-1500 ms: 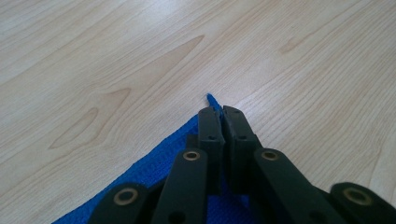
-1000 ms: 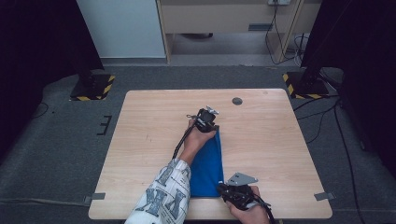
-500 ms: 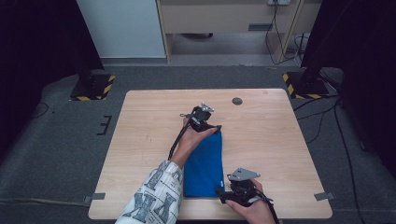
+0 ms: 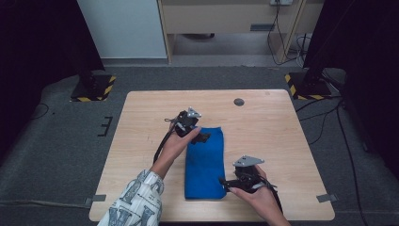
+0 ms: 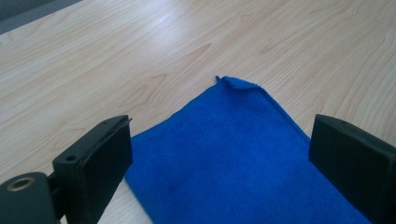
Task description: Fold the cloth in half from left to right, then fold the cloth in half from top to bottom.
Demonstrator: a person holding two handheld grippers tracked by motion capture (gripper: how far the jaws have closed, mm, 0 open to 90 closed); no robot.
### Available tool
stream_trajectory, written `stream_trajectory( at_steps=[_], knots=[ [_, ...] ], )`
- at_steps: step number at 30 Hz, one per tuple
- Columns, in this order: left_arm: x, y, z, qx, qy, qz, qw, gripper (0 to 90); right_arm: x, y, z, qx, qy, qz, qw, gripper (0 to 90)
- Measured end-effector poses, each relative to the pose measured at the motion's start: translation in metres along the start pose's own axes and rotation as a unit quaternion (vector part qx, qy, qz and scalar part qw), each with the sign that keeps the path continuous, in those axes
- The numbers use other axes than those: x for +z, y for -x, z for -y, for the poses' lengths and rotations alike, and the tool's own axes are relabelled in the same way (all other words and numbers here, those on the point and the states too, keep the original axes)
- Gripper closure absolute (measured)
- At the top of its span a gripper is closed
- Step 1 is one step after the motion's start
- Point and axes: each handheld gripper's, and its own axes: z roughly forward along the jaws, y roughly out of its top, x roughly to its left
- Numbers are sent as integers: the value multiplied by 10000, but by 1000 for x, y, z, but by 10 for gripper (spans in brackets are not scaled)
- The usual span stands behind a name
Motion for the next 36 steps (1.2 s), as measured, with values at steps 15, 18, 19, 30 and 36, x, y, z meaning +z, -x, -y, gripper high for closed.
stream_trajectory(
  at_steps=[15,18,19,30,36],
  knots=[
    [-19,-10,29,9,-288,-131,9995,62,24,25,-40,-246,9,-17,9997,91],
    [-22,-11,31,27,-281,-146,9995,62,27,31,-48,-271,15,14,9996,128],
    [-23,-12,31,-4,-269,-171,9995,62,28,33,-51,-281,34,65,9996,140],
    [-10,-28,34,-164,-483,-110,9986,126,55,65,-91,-403,-36,488,9980,356],
    [4,-38,28,-384,-432,-99,9983,128,84,83,-94,-311,-221,677,9970,446]
  ],
)
